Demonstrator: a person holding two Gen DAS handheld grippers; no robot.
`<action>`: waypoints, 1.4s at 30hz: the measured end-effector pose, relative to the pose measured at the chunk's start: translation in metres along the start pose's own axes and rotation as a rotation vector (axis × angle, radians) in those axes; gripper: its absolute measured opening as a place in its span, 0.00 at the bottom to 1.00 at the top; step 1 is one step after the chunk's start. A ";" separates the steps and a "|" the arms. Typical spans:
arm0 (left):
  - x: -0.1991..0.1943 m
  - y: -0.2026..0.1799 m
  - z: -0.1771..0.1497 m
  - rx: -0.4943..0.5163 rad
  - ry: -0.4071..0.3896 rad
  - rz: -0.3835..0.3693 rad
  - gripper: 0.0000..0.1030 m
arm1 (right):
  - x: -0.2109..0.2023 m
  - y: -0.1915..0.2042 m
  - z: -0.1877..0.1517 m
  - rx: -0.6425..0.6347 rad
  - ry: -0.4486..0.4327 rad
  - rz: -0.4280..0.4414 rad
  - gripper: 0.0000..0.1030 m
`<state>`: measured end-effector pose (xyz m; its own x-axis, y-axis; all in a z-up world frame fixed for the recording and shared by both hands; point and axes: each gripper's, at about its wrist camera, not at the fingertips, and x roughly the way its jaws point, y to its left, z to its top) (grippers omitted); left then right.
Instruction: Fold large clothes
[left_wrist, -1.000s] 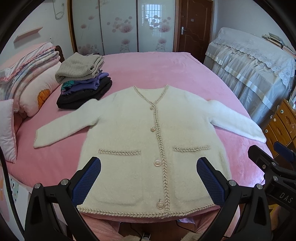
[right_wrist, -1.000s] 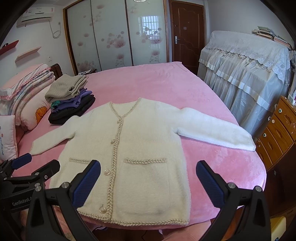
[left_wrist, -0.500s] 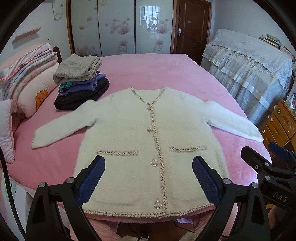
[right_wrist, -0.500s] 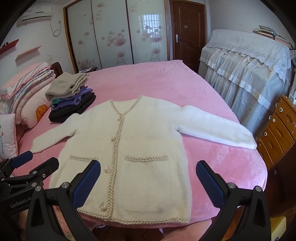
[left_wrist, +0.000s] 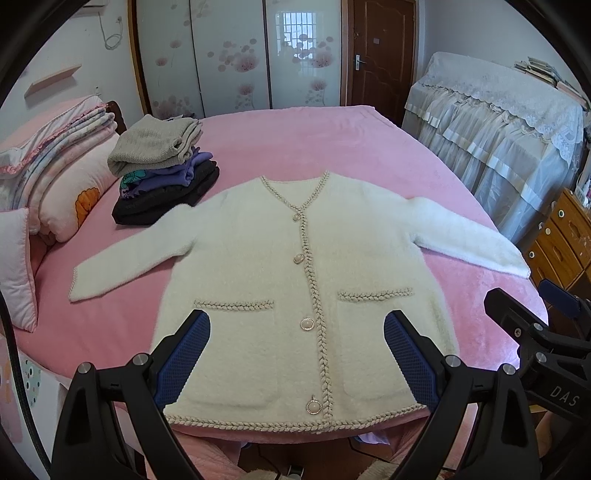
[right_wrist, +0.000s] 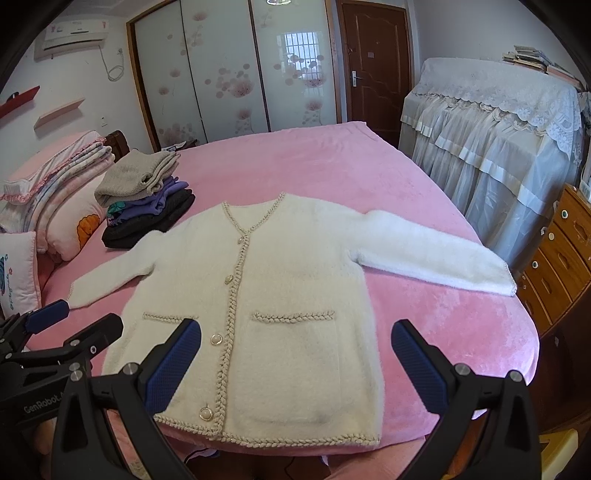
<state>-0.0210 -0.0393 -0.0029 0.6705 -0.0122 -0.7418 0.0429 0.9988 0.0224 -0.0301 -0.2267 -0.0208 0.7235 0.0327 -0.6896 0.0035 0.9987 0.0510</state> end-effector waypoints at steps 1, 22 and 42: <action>-0.001 -0.002 0.000 0.002 -0.002 0.004 0.92 | -0.001 -0.002 0.000 0.002 -0.005 0.004 1.00; -0.012 -0.052 0.017 0.068 -0.040 0.033 0.92 | -0.014 -0.053 0.004 0.056 -0.075 0.049 1.00; -0.011 -0.167 0.087 0.247 -0.202 -0.079 0.92 | -0.027 -0.154 0.028 0.206 -0.190 -0.021 1.00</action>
<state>0.0287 -0.2100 0.0602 0.7901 -0.1227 -0.6006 0.2625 0.9531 0.1506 -0.0308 -0.3828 0.0096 0.8383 -0.0153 -0.5450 0.1459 0.9694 0.1972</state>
